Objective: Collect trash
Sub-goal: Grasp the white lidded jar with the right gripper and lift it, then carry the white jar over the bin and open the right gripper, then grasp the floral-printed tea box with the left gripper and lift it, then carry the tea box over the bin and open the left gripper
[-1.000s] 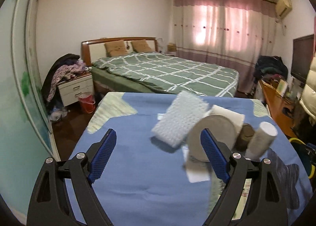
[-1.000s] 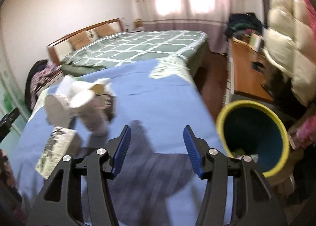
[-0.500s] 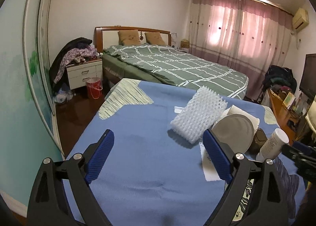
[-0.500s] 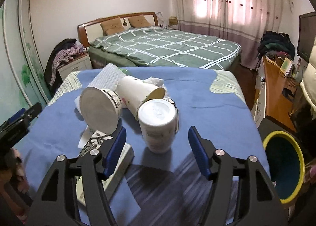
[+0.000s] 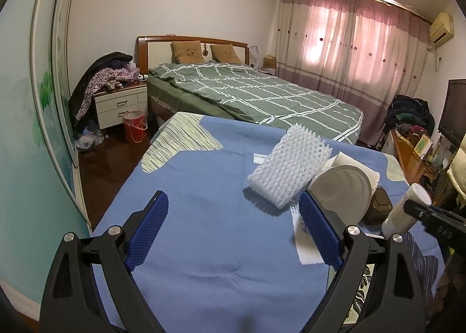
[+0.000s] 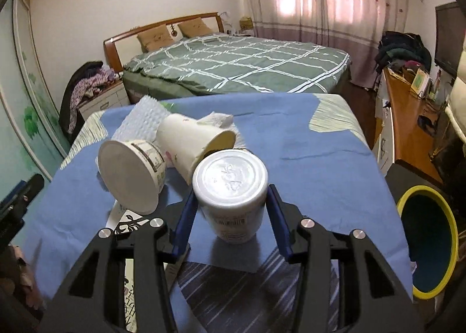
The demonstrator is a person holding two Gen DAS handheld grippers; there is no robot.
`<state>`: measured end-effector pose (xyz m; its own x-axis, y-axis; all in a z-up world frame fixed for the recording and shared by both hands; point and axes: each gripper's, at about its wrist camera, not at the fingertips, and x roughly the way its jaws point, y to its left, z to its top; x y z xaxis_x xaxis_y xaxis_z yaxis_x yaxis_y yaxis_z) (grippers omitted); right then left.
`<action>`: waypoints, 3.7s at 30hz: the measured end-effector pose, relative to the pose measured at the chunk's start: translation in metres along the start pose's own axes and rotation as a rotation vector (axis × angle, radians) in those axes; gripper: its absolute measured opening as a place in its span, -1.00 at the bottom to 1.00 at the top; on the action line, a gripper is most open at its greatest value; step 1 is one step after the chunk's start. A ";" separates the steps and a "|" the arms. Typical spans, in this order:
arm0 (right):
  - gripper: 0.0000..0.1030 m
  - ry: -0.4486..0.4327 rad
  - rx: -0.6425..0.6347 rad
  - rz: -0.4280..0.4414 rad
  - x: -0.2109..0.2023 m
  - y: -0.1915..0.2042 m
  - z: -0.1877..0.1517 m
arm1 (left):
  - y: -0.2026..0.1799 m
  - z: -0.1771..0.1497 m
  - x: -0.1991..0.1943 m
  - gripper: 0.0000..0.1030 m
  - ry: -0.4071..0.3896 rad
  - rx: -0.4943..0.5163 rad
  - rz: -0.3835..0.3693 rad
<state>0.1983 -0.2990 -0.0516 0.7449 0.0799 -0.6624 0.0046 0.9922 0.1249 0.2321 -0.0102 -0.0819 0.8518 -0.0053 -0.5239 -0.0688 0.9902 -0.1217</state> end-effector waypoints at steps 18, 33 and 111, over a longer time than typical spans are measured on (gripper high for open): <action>-0.11 -0.088 0.349 -0.387 -0.052 -0.174 -0.029 | -0.008 -0.004 0.003 0.75 0.019 0.029 -0.013; 0.13 -0.069 0.472 -0.609 -0.045 -0.229 -0.050 | -0.021 -0.007 0.005 0.75 0.032 0.070 -0.042; 0.33 -0.133 0.439 -0.448 -0.120 -0.264 -0.100 | -0.313 -0.063 -0.040 0.38 0.297 0.597 -0.555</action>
<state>0.0410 -0.5610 -0.0791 0.6835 -0.3742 -0.6267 0.5867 0.7925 0.1667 0.1866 -0.3289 -0.0756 0.5047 -0.4629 -0.7287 0.6713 0.7412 -0.0058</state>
